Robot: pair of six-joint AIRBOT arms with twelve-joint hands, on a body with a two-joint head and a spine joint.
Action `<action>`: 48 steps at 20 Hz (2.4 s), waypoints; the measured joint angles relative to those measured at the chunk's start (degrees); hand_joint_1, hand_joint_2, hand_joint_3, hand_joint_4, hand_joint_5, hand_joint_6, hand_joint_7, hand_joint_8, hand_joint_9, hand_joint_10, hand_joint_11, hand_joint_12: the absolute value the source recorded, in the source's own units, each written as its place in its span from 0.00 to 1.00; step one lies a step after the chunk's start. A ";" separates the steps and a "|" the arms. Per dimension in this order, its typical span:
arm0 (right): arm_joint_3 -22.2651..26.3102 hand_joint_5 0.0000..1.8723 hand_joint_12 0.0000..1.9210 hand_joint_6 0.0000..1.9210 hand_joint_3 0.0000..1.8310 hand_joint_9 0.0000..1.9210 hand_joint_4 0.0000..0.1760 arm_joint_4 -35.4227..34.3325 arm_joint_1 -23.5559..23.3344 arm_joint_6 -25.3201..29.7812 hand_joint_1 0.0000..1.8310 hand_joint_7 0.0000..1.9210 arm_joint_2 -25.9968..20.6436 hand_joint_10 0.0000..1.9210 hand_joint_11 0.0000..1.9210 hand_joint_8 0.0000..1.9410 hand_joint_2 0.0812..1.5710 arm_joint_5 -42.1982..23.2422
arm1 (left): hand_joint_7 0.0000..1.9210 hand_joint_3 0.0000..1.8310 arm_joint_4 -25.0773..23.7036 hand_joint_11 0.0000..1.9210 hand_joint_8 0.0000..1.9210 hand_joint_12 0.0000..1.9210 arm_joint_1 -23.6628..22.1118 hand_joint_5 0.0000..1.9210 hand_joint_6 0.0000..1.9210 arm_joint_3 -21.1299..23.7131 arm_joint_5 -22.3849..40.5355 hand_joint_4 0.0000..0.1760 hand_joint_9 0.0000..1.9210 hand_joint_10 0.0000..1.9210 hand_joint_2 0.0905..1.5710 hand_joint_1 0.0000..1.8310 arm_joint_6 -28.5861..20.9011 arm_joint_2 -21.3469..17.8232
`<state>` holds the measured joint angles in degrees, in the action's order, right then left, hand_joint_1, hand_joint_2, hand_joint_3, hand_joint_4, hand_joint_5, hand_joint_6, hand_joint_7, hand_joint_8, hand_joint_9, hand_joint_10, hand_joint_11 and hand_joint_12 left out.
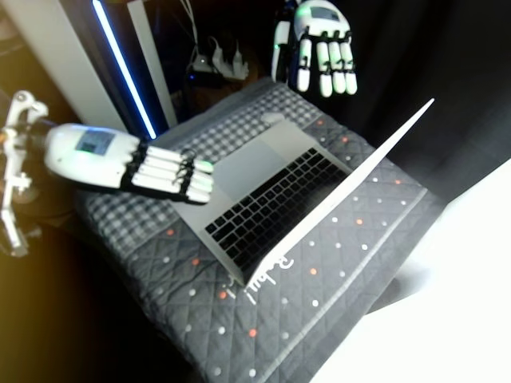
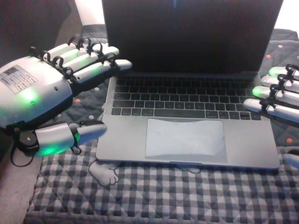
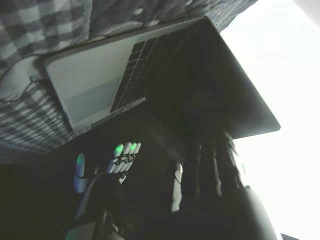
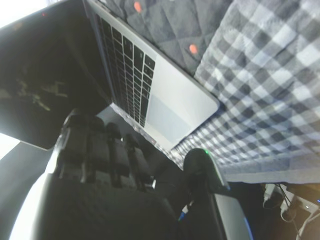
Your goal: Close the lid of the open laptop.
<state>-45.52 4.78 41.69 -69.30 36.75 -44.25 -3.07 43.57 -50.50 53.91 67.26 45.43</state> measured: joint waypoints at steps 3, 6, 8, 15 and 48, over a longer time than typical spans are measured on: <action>0.00 0.00 0.00 0.00 0.02 0.00 0.21 -0.02 0.00 0.00 0.00 0.00 0.00 0.00 0.00 0.00 0.85 0.02 | 0.03 0.00 0.02 0.00 0.00 0.48 0.00 0.05 0.04 0.35 0.28 0.44 0.03 0.02 0.90 0.22 -0.20 -0.48; 0.00 0.00 0.00 0.00 0.02 0.00 0.02 0.00 0.00 0.00 0.00 0.00 0.00 0.00 0.00 0.00 0.84 0.00 | 0.08 0.00 -0.13 0.00 0.01 0.57 0.28 0.06 0.03 0.35 0.33 0.59 0.07 0.04 0.91 0.18 -0.81 -0.55; 0.00 0.00 0.00 0.00 0.01 0.00 0.34 -0.07 0.00 0.00 0.00 0.00 0.00 0.00 0.00 0.00 0.83 0.00 | 0.10 0.00 -0.74 0.00 0.02 0.57 1.14 0.09 0.04 0.35 -0.24 0.32 0.09 0.05 0.92 0.22 -1.86 -0.35; 0.00 0.00 0.00 0.00 0.01 0.00 0.51 -0.26 0.00 0.02 0.00 0.00 -0.13 0.00 0.00 0.00 0.85 -0.61 | 0.17 0.00 -1.40 0.00 0.01 0.52 6.36 0.15 0.05 0.28 -5.97 0.00 0.13 0.07 0.92 0.25 -5.53 4.28; -18.45 0.00 0.00 0.00 0.00 0.00 0.00 -20.98 -40.70 -21.44 0.23 0.00 16.57 0.00 0.00 0.00 0.85 22.03 | 0.15 0.00 1.77 0.00 0.00 0.50 9.88 0.19 0.00 -3.06 -3.65 0.15 0.13 0.01 0.93 0.21 -9.42 10.78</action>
<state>-63.96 -16.21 0.99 -90.74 53.32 -22.22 -1.30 53.45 -53.56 50.26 57.84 56.21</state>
